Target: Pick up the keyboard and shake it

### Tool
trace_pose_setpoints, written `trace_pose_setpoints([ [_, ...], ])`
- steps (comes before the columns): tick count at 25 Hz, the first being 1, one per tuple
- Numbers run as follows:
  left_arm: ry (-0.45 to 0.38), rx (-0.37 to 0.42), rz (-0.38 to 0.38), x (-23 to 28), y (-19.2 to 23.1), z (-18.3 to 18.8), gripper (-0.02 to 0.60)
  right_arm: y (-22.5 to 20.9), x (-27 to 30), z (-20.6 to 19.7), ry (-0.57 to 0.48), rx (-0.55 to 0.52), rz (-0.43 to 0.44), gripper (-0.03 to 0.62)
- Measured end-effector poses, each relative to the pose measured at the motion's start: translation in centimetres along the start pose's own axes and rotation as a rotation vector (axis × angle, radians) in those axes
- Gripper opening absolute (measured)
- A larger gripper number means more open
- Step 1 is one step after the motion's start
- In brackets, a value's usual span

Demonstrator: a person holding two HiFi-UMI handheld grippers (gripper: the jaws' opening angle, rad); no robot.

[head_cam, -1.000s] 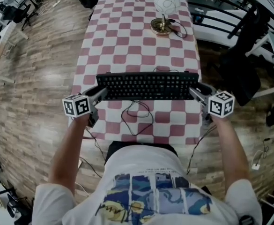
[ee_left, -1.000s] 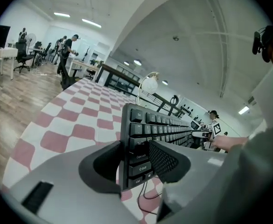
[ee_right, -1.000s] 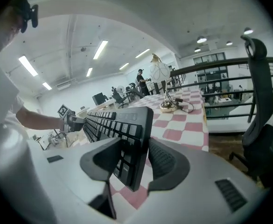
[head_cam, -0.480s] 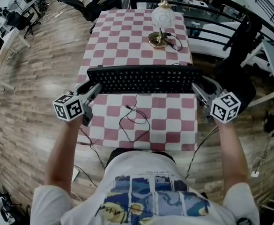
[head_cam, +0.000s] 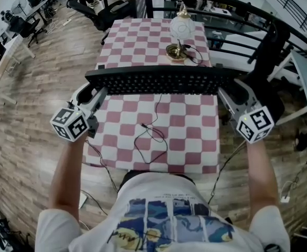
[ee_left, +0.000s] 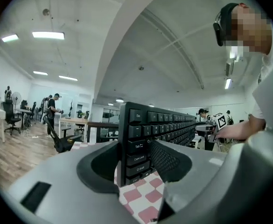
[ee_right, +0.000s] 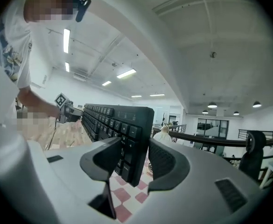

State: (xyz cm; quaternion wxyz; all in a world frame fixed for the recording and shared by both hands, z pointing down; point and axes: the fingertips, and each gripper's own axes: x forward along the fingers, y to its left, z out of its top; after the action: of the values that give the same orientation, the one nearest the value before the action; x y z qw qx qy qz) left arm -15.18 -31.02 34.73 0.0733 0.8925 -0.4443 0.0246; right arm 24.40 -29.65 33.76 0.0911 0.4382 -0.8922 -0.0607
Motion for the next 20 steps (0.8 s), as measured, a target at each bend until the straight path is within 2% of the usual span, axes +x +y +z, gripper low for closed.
trace_pose_setpoints([
  [9, -0.144, 0.128, 0.027, -1.9, -0.7, 6.3, 0.206, 0.0, -0.9, 6.4, -0.111, -0.155, -0.048, 0.178],
  [20, -0.236, 0.242, 0.050, -3.3, -1.6, 10.5, 0.207, 0.1, -2.1, 11.3, -0.187, -0.322, -0.126, 0.179],
])
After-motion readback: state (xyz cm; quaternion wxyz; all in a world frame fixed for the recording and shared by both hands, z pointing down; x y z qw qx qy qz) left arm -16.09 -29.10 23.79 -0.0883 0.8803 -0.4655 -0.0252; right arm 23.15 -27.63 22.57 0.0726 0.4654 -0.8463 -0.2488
